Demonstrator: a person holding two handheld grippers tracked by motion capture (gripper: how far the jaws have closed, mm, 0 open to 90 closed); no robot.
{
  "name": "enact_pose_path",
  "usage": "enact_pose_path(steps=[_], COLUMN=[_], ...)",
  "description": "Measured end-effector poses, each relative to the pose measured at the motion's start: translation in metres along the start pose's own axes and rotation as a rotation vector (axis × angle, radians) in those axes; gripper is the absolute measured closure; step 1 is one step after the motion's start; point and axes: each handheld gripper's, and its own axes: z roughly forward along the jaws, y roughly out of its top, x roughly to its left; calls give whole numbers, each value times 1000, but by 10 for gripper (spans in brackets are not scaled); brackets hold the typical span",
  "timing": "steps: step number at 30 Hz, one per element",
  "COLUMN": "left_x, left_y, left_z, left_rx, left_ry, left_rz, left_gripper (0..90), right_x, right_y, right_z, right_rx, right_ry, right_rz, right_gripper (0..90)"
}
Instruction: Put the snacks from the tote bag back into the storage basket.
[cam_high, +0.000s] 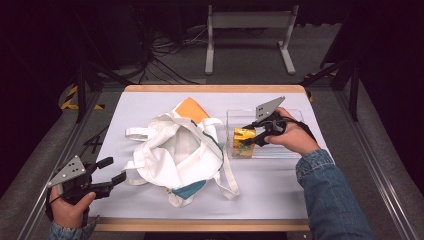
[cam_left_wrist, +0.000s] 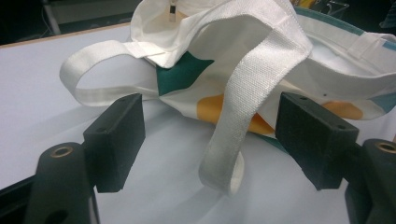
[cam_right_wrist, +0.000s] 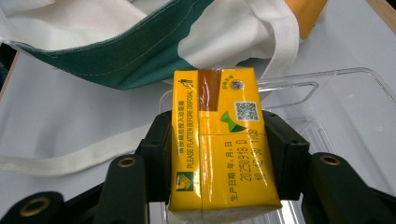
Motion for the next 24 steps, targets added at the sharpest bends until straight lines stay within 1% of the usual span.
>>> enact_pose_path(steps=[2,3,4,5,6,7,9,10,12,13,15,18,21,24], left_x=[0,0,0,0,0,0,0,0,-1,-1,-1,-1,-1,-1], left_y=[0,0,0,0,0,0,1,1,0,0,0,0,-1,0], left_z=[0,1,1,1,1,1,1,1,2,2,1,1,1,1], left_rx=[0,0,1,1,1,1,1,2,4,5,7,5,5,8], left_ry=[-1,-1,0,0,-1,-1,-1,-1,-1,0,-1,0,0,2], left_rz=[-1,2,1,1,1,2,0,2,2,-1,1,-2,-2,-1], left_gripper=[253,252,252,253,253,253,253,253,253,253,252,253,253,252], right_x=[0,0,0,0,1,1,4,5,7,7,9,13,19,30], right_y=[-2,-2,-2,-2,-1,0,3,4,6,8,11,14,17,19], right_z=[-1,-1,-2,-2,-3,-4,-5,-6,-9,-11,-19,-29,-40,-54], right_rx=[-5,-13,-35,-35,-51,-68,-79,-89,-89,-92,-117,-147,-163,-190], right_ry=[4,1,-3,-3,-3,-5,-5,-12,-21,-39,-79,-110,-146,-186], right_rz=[6,14,14,14,21,33,51,72,85,81,84,104,102,127], right_gripper=[505,486,465,465,454,433,392,360,346,331,324,317,300,280])
